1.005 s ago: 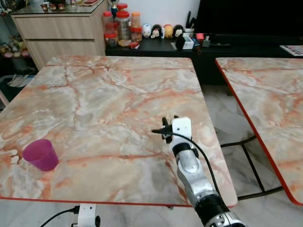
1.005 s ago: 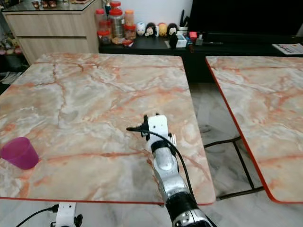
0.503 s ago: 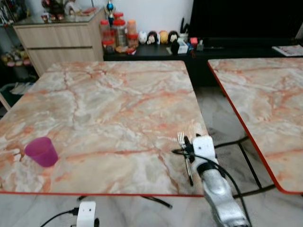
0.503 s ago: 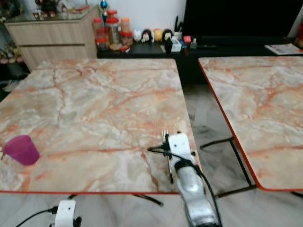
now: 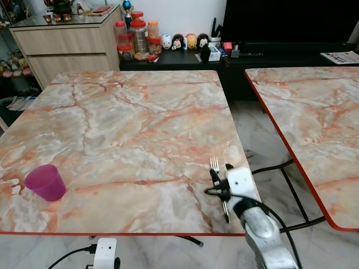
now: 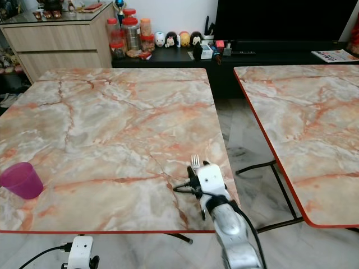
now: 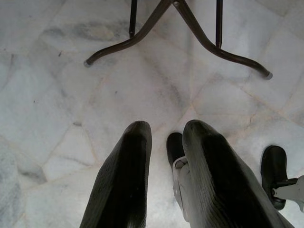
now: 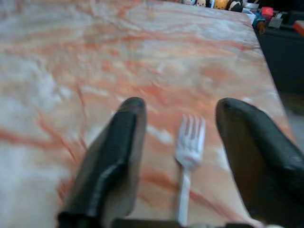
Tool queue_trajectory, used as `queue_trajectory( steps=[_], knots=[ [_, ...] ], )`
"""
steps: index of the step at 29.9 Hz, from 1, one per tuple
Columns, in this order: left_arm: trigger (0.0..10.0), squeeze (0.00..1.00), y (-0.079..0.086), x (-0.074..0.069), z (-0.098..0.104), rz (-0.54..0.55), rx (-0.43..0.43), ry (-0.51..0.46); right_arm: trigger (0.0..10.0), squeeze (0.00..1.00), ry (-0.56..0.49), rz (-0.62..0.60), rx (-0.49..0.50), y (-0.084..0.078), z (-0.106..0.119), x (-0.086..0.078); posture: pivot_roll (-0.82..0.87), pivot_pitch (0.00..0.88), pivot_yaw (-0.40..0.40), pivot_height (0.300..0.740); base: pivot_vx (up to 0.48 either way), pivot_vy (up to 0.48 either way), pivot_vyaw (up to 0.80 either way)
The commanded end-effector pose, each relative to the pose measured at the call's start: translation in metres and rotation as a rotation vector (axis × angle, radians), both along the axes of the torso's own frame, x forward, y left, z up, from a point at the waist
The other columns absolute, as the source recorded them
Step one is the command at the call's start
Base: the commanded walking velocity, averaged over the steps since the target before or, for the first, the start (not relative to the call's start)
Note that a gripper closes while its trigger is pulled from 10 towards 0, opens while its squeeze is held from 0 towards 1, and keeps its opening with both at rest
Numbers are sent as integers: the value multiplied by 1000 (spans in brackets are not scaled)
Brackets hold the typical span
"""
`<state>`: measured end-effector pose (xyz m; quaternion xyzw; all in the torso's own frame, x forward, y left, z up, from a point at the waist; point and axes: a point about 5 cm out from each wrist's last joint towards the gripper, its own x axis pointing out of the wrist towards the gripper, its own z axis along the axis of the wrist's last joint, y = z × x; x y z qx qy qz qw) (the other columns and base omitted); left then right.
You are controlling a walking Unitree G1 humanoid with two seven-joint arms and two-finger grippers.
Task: Setting the table
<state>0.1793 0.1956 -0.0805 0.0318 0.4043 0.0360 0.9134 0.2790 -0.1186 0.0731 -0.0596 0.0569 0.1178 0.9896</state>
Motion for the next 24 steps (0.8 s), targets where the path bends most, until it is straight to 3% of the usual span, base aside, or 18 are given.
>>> queue_trajectory(
  steps=[1, 3, 4, 15, 24],
  knots=[
    [10000, 0, 0, -1, -1, 0, -5, 9, 10000, 1000, 44, -55, 66, -1, -4, 4, -28, 2, 18, 740, 0, 0, 0],
    [10000, 0, 0, 0, 0, 2, -6, 7, 10000, 969, 62, -88, 94, 1, -4, 9, -24, 2, 19, 740, 0, 0, 0],
    [10000, 0, 0, 0, 0, 3, -6, 6, 10000, 0, 63, -98, 90, 2, -3, 10, -24, 2, 21, 740, 0, 0, 0],
    [10000, 0, 5, 0, 0, 11, -1, 5, 10000, 0, 136, -167, 148, 0, -11, 12, -15, 3, 24, 740, 0, 0, 0],
    [10000, 0, 3, -1, -1, 0, -14, 17, 10000, 0, 212, -219, 74, -12, -24, 9, -17, 2, 24, 740, 0, 0, 0]
  ],
)
